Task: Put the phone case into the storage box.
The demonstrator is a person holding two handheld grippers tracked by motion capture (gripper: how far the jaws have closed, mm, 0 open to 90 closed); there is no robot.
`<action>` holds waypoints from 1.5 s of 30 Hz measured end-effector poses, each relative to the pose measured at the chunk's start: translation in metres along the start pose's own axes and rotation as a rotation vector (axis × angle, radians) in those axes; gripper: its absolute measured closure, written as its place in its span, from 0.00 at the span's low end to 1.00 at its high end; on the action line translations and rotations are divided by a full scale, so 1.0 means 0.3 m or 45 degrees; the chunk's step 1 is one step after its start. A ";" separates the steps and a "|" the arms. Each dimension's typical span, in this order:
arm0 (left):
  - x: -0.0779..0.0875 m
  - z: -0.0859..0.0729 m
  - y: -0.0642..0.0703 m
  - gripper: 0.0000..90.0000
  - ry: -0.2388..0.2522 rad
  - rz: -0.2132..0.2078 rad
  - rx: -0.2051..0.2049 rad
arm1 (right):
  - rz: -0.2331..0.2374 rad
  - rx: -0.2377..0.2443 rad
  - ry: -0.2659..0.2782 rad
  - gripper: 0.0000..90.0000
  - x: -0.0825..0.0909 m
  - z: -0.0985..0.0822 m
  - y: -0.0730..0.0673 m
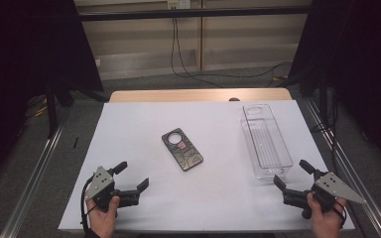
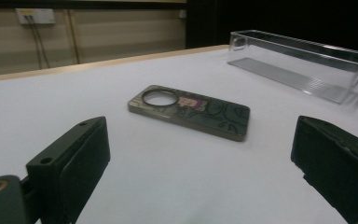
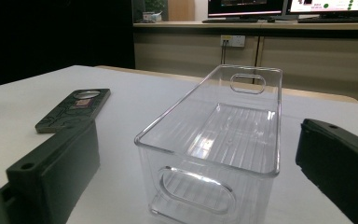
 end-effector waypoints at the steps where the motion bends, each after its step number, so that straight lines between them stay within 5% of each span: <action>1: -0.004 0.006 0.003 0.05 0.009 0.002 -0.002 | -0.001 0.000 0.001 0.00 0.000 0.000 0.000; 7: -0.022 0.041 0.033 0.05 0.032 -0.067 -0.019 | 0.000 0.005 -0.003 0.00 -0.001 -0.001 -0.004; 14: -0.039 0.099 0.039 0.03 0.105 -0.061 -0.011 | -0.006 0.006 0.002 0.00 -0.001 0.001 -0.002; 18: -0.061 0.094 0.055 0.04 0.088 -0.114 -0.016 | -0.005 0.006 -0.003 0.00 -0.001 -0.001 -0.002; 36: -0.200 0.170 0.077 0.02 0.133 -0.082 -0.077 | -0.003 -0.007 -0.006 0.00 -0.001 -0.004 -0.004; 45: -0.277 0.162 0.084 0.03 0.127 -0.098 -0.039 | 0.004 0.001 -0.008 0.00 0.000 -0.004 -0.008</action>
Point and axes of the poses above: each handheld gripper's, and its own axes: x roughly backward along the jaws, z roughly out of its top, y roughly to its right, the point moved 10 cm from there along -x, roughly forward along the jaws, and after that the axes turned 12 degrees about -x, right-handed, at the moved point
